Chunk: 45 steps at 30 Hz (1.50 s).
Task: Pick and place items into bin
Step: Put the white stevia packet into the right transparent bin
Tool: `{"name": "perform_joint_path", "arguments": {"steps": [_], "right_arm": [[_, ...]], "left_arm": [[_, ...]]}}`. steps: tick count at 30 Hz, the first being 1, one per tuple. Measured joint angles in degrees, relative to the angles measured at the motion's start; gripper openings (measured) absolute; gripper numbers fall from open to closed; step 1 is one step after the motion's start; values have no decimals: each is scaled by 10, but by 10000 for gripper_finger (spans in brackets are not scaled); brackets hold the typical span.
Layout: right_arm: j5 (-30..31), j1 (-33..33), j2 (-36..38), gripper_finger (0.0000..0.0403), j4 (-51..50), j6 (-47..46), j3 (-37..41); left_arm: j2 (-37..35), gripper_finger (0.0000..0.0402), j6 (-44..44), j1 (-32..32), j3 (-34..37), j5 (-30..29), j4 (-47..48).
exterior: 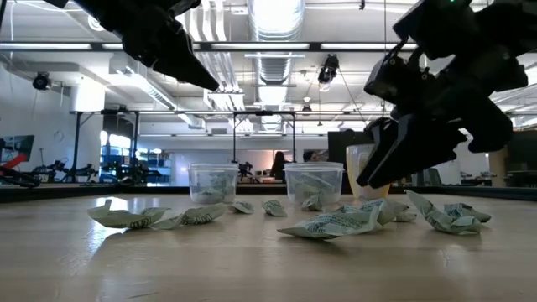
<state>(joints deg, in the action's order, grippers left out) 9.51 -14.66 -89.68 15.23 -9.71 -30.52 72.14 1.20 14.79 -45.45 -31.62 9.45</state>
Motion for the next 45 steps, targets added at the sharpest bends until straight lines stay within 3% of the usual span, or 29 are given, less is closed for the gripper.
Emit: {"name": "perform_joint_path", "arguments": {"steps": [10,19,24,38,45], "right_arm": [[-27,16,-25,184,3,-24,-1],[-40,18,-60,171,5,-19,-17],[-42,17,-57,144,0,-3,-18],[-41,17,-27,18,-5,27,-18],[-40,17,-14,9,-5,42,-20]], "left_arm": [[0,94,0,0,2,0,0],[0,94,1,0,7,0,0],[0,94,1,0,7,0,0],[0,94,1,0,7,0,0],[0,94,1,0,7,0,0]]}}
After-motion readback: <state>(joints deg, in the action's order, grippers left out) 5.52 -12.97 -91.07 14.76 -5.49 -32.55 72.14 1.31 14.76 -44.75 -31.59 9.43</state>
